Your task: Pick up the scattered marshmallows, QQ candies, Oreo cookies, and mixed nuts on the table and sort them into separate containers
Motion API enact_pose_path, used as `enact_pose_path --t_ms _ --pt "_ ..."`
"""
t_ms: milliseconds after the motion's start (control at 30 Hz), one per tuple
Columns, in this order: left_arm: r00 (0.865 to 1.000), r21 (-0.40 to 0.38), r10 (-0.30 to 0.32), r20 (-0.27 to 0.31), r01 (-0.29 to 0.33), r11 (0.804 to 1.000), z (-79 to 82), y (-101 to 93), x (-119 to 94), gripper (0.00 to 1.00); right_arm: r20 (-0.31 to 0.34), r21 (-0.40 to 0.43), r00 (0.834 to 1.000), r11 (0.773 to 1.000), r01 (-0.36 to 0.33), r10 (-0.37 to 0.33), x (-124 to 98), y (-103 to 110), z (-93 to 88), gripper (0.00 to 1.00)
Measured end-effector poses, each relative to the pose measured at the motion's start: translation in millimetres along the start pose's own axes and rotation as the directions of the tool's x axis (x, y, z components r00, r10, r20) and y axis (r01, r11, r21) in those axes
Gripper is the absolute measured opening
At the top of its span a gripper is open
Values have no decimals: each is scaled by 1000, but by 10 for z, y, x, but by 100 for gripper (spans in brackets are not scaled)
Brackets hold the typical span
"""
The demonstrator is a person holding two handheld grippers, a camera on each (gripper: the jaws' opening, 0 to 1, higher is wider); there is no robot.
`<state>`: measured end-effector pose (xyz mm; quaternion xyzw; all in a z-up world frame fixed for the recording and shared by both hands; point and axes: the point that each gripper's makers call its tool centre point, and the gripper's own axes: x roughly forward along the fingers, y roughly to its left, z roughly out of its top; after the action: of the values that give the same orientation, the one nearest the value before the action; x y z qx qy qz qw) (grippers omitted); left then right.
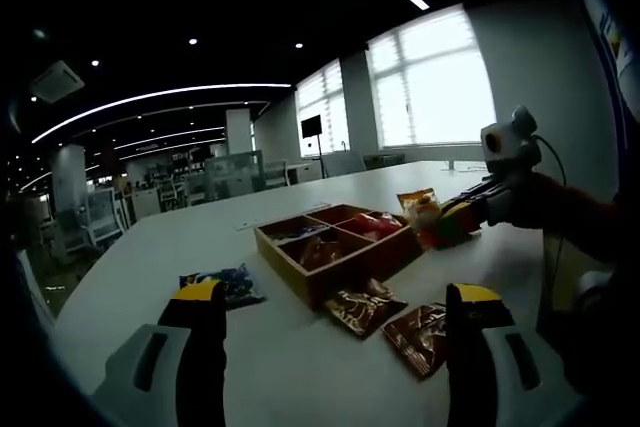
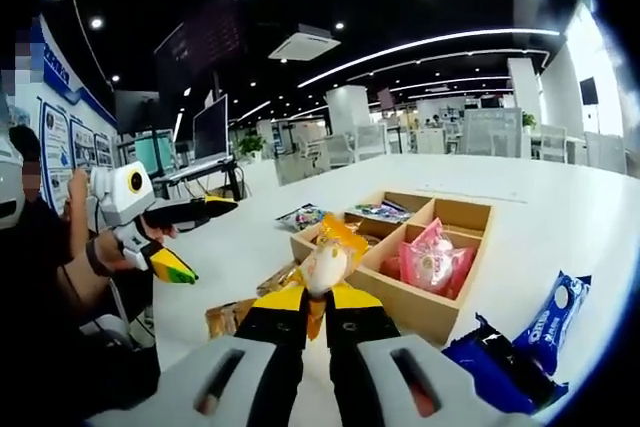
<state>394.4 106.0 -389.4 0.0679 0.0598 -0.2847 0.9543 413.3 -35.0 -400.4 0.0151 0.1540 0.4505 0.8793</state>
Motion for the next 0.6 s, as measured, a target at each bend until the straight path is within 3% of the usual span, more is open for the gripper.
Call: enact_pose_path --t_ms 600 --pt "1000 1 5 4 -5 1000 4 5 -18 94 22 -36 999 999 40 -39 0 -150 139 4"
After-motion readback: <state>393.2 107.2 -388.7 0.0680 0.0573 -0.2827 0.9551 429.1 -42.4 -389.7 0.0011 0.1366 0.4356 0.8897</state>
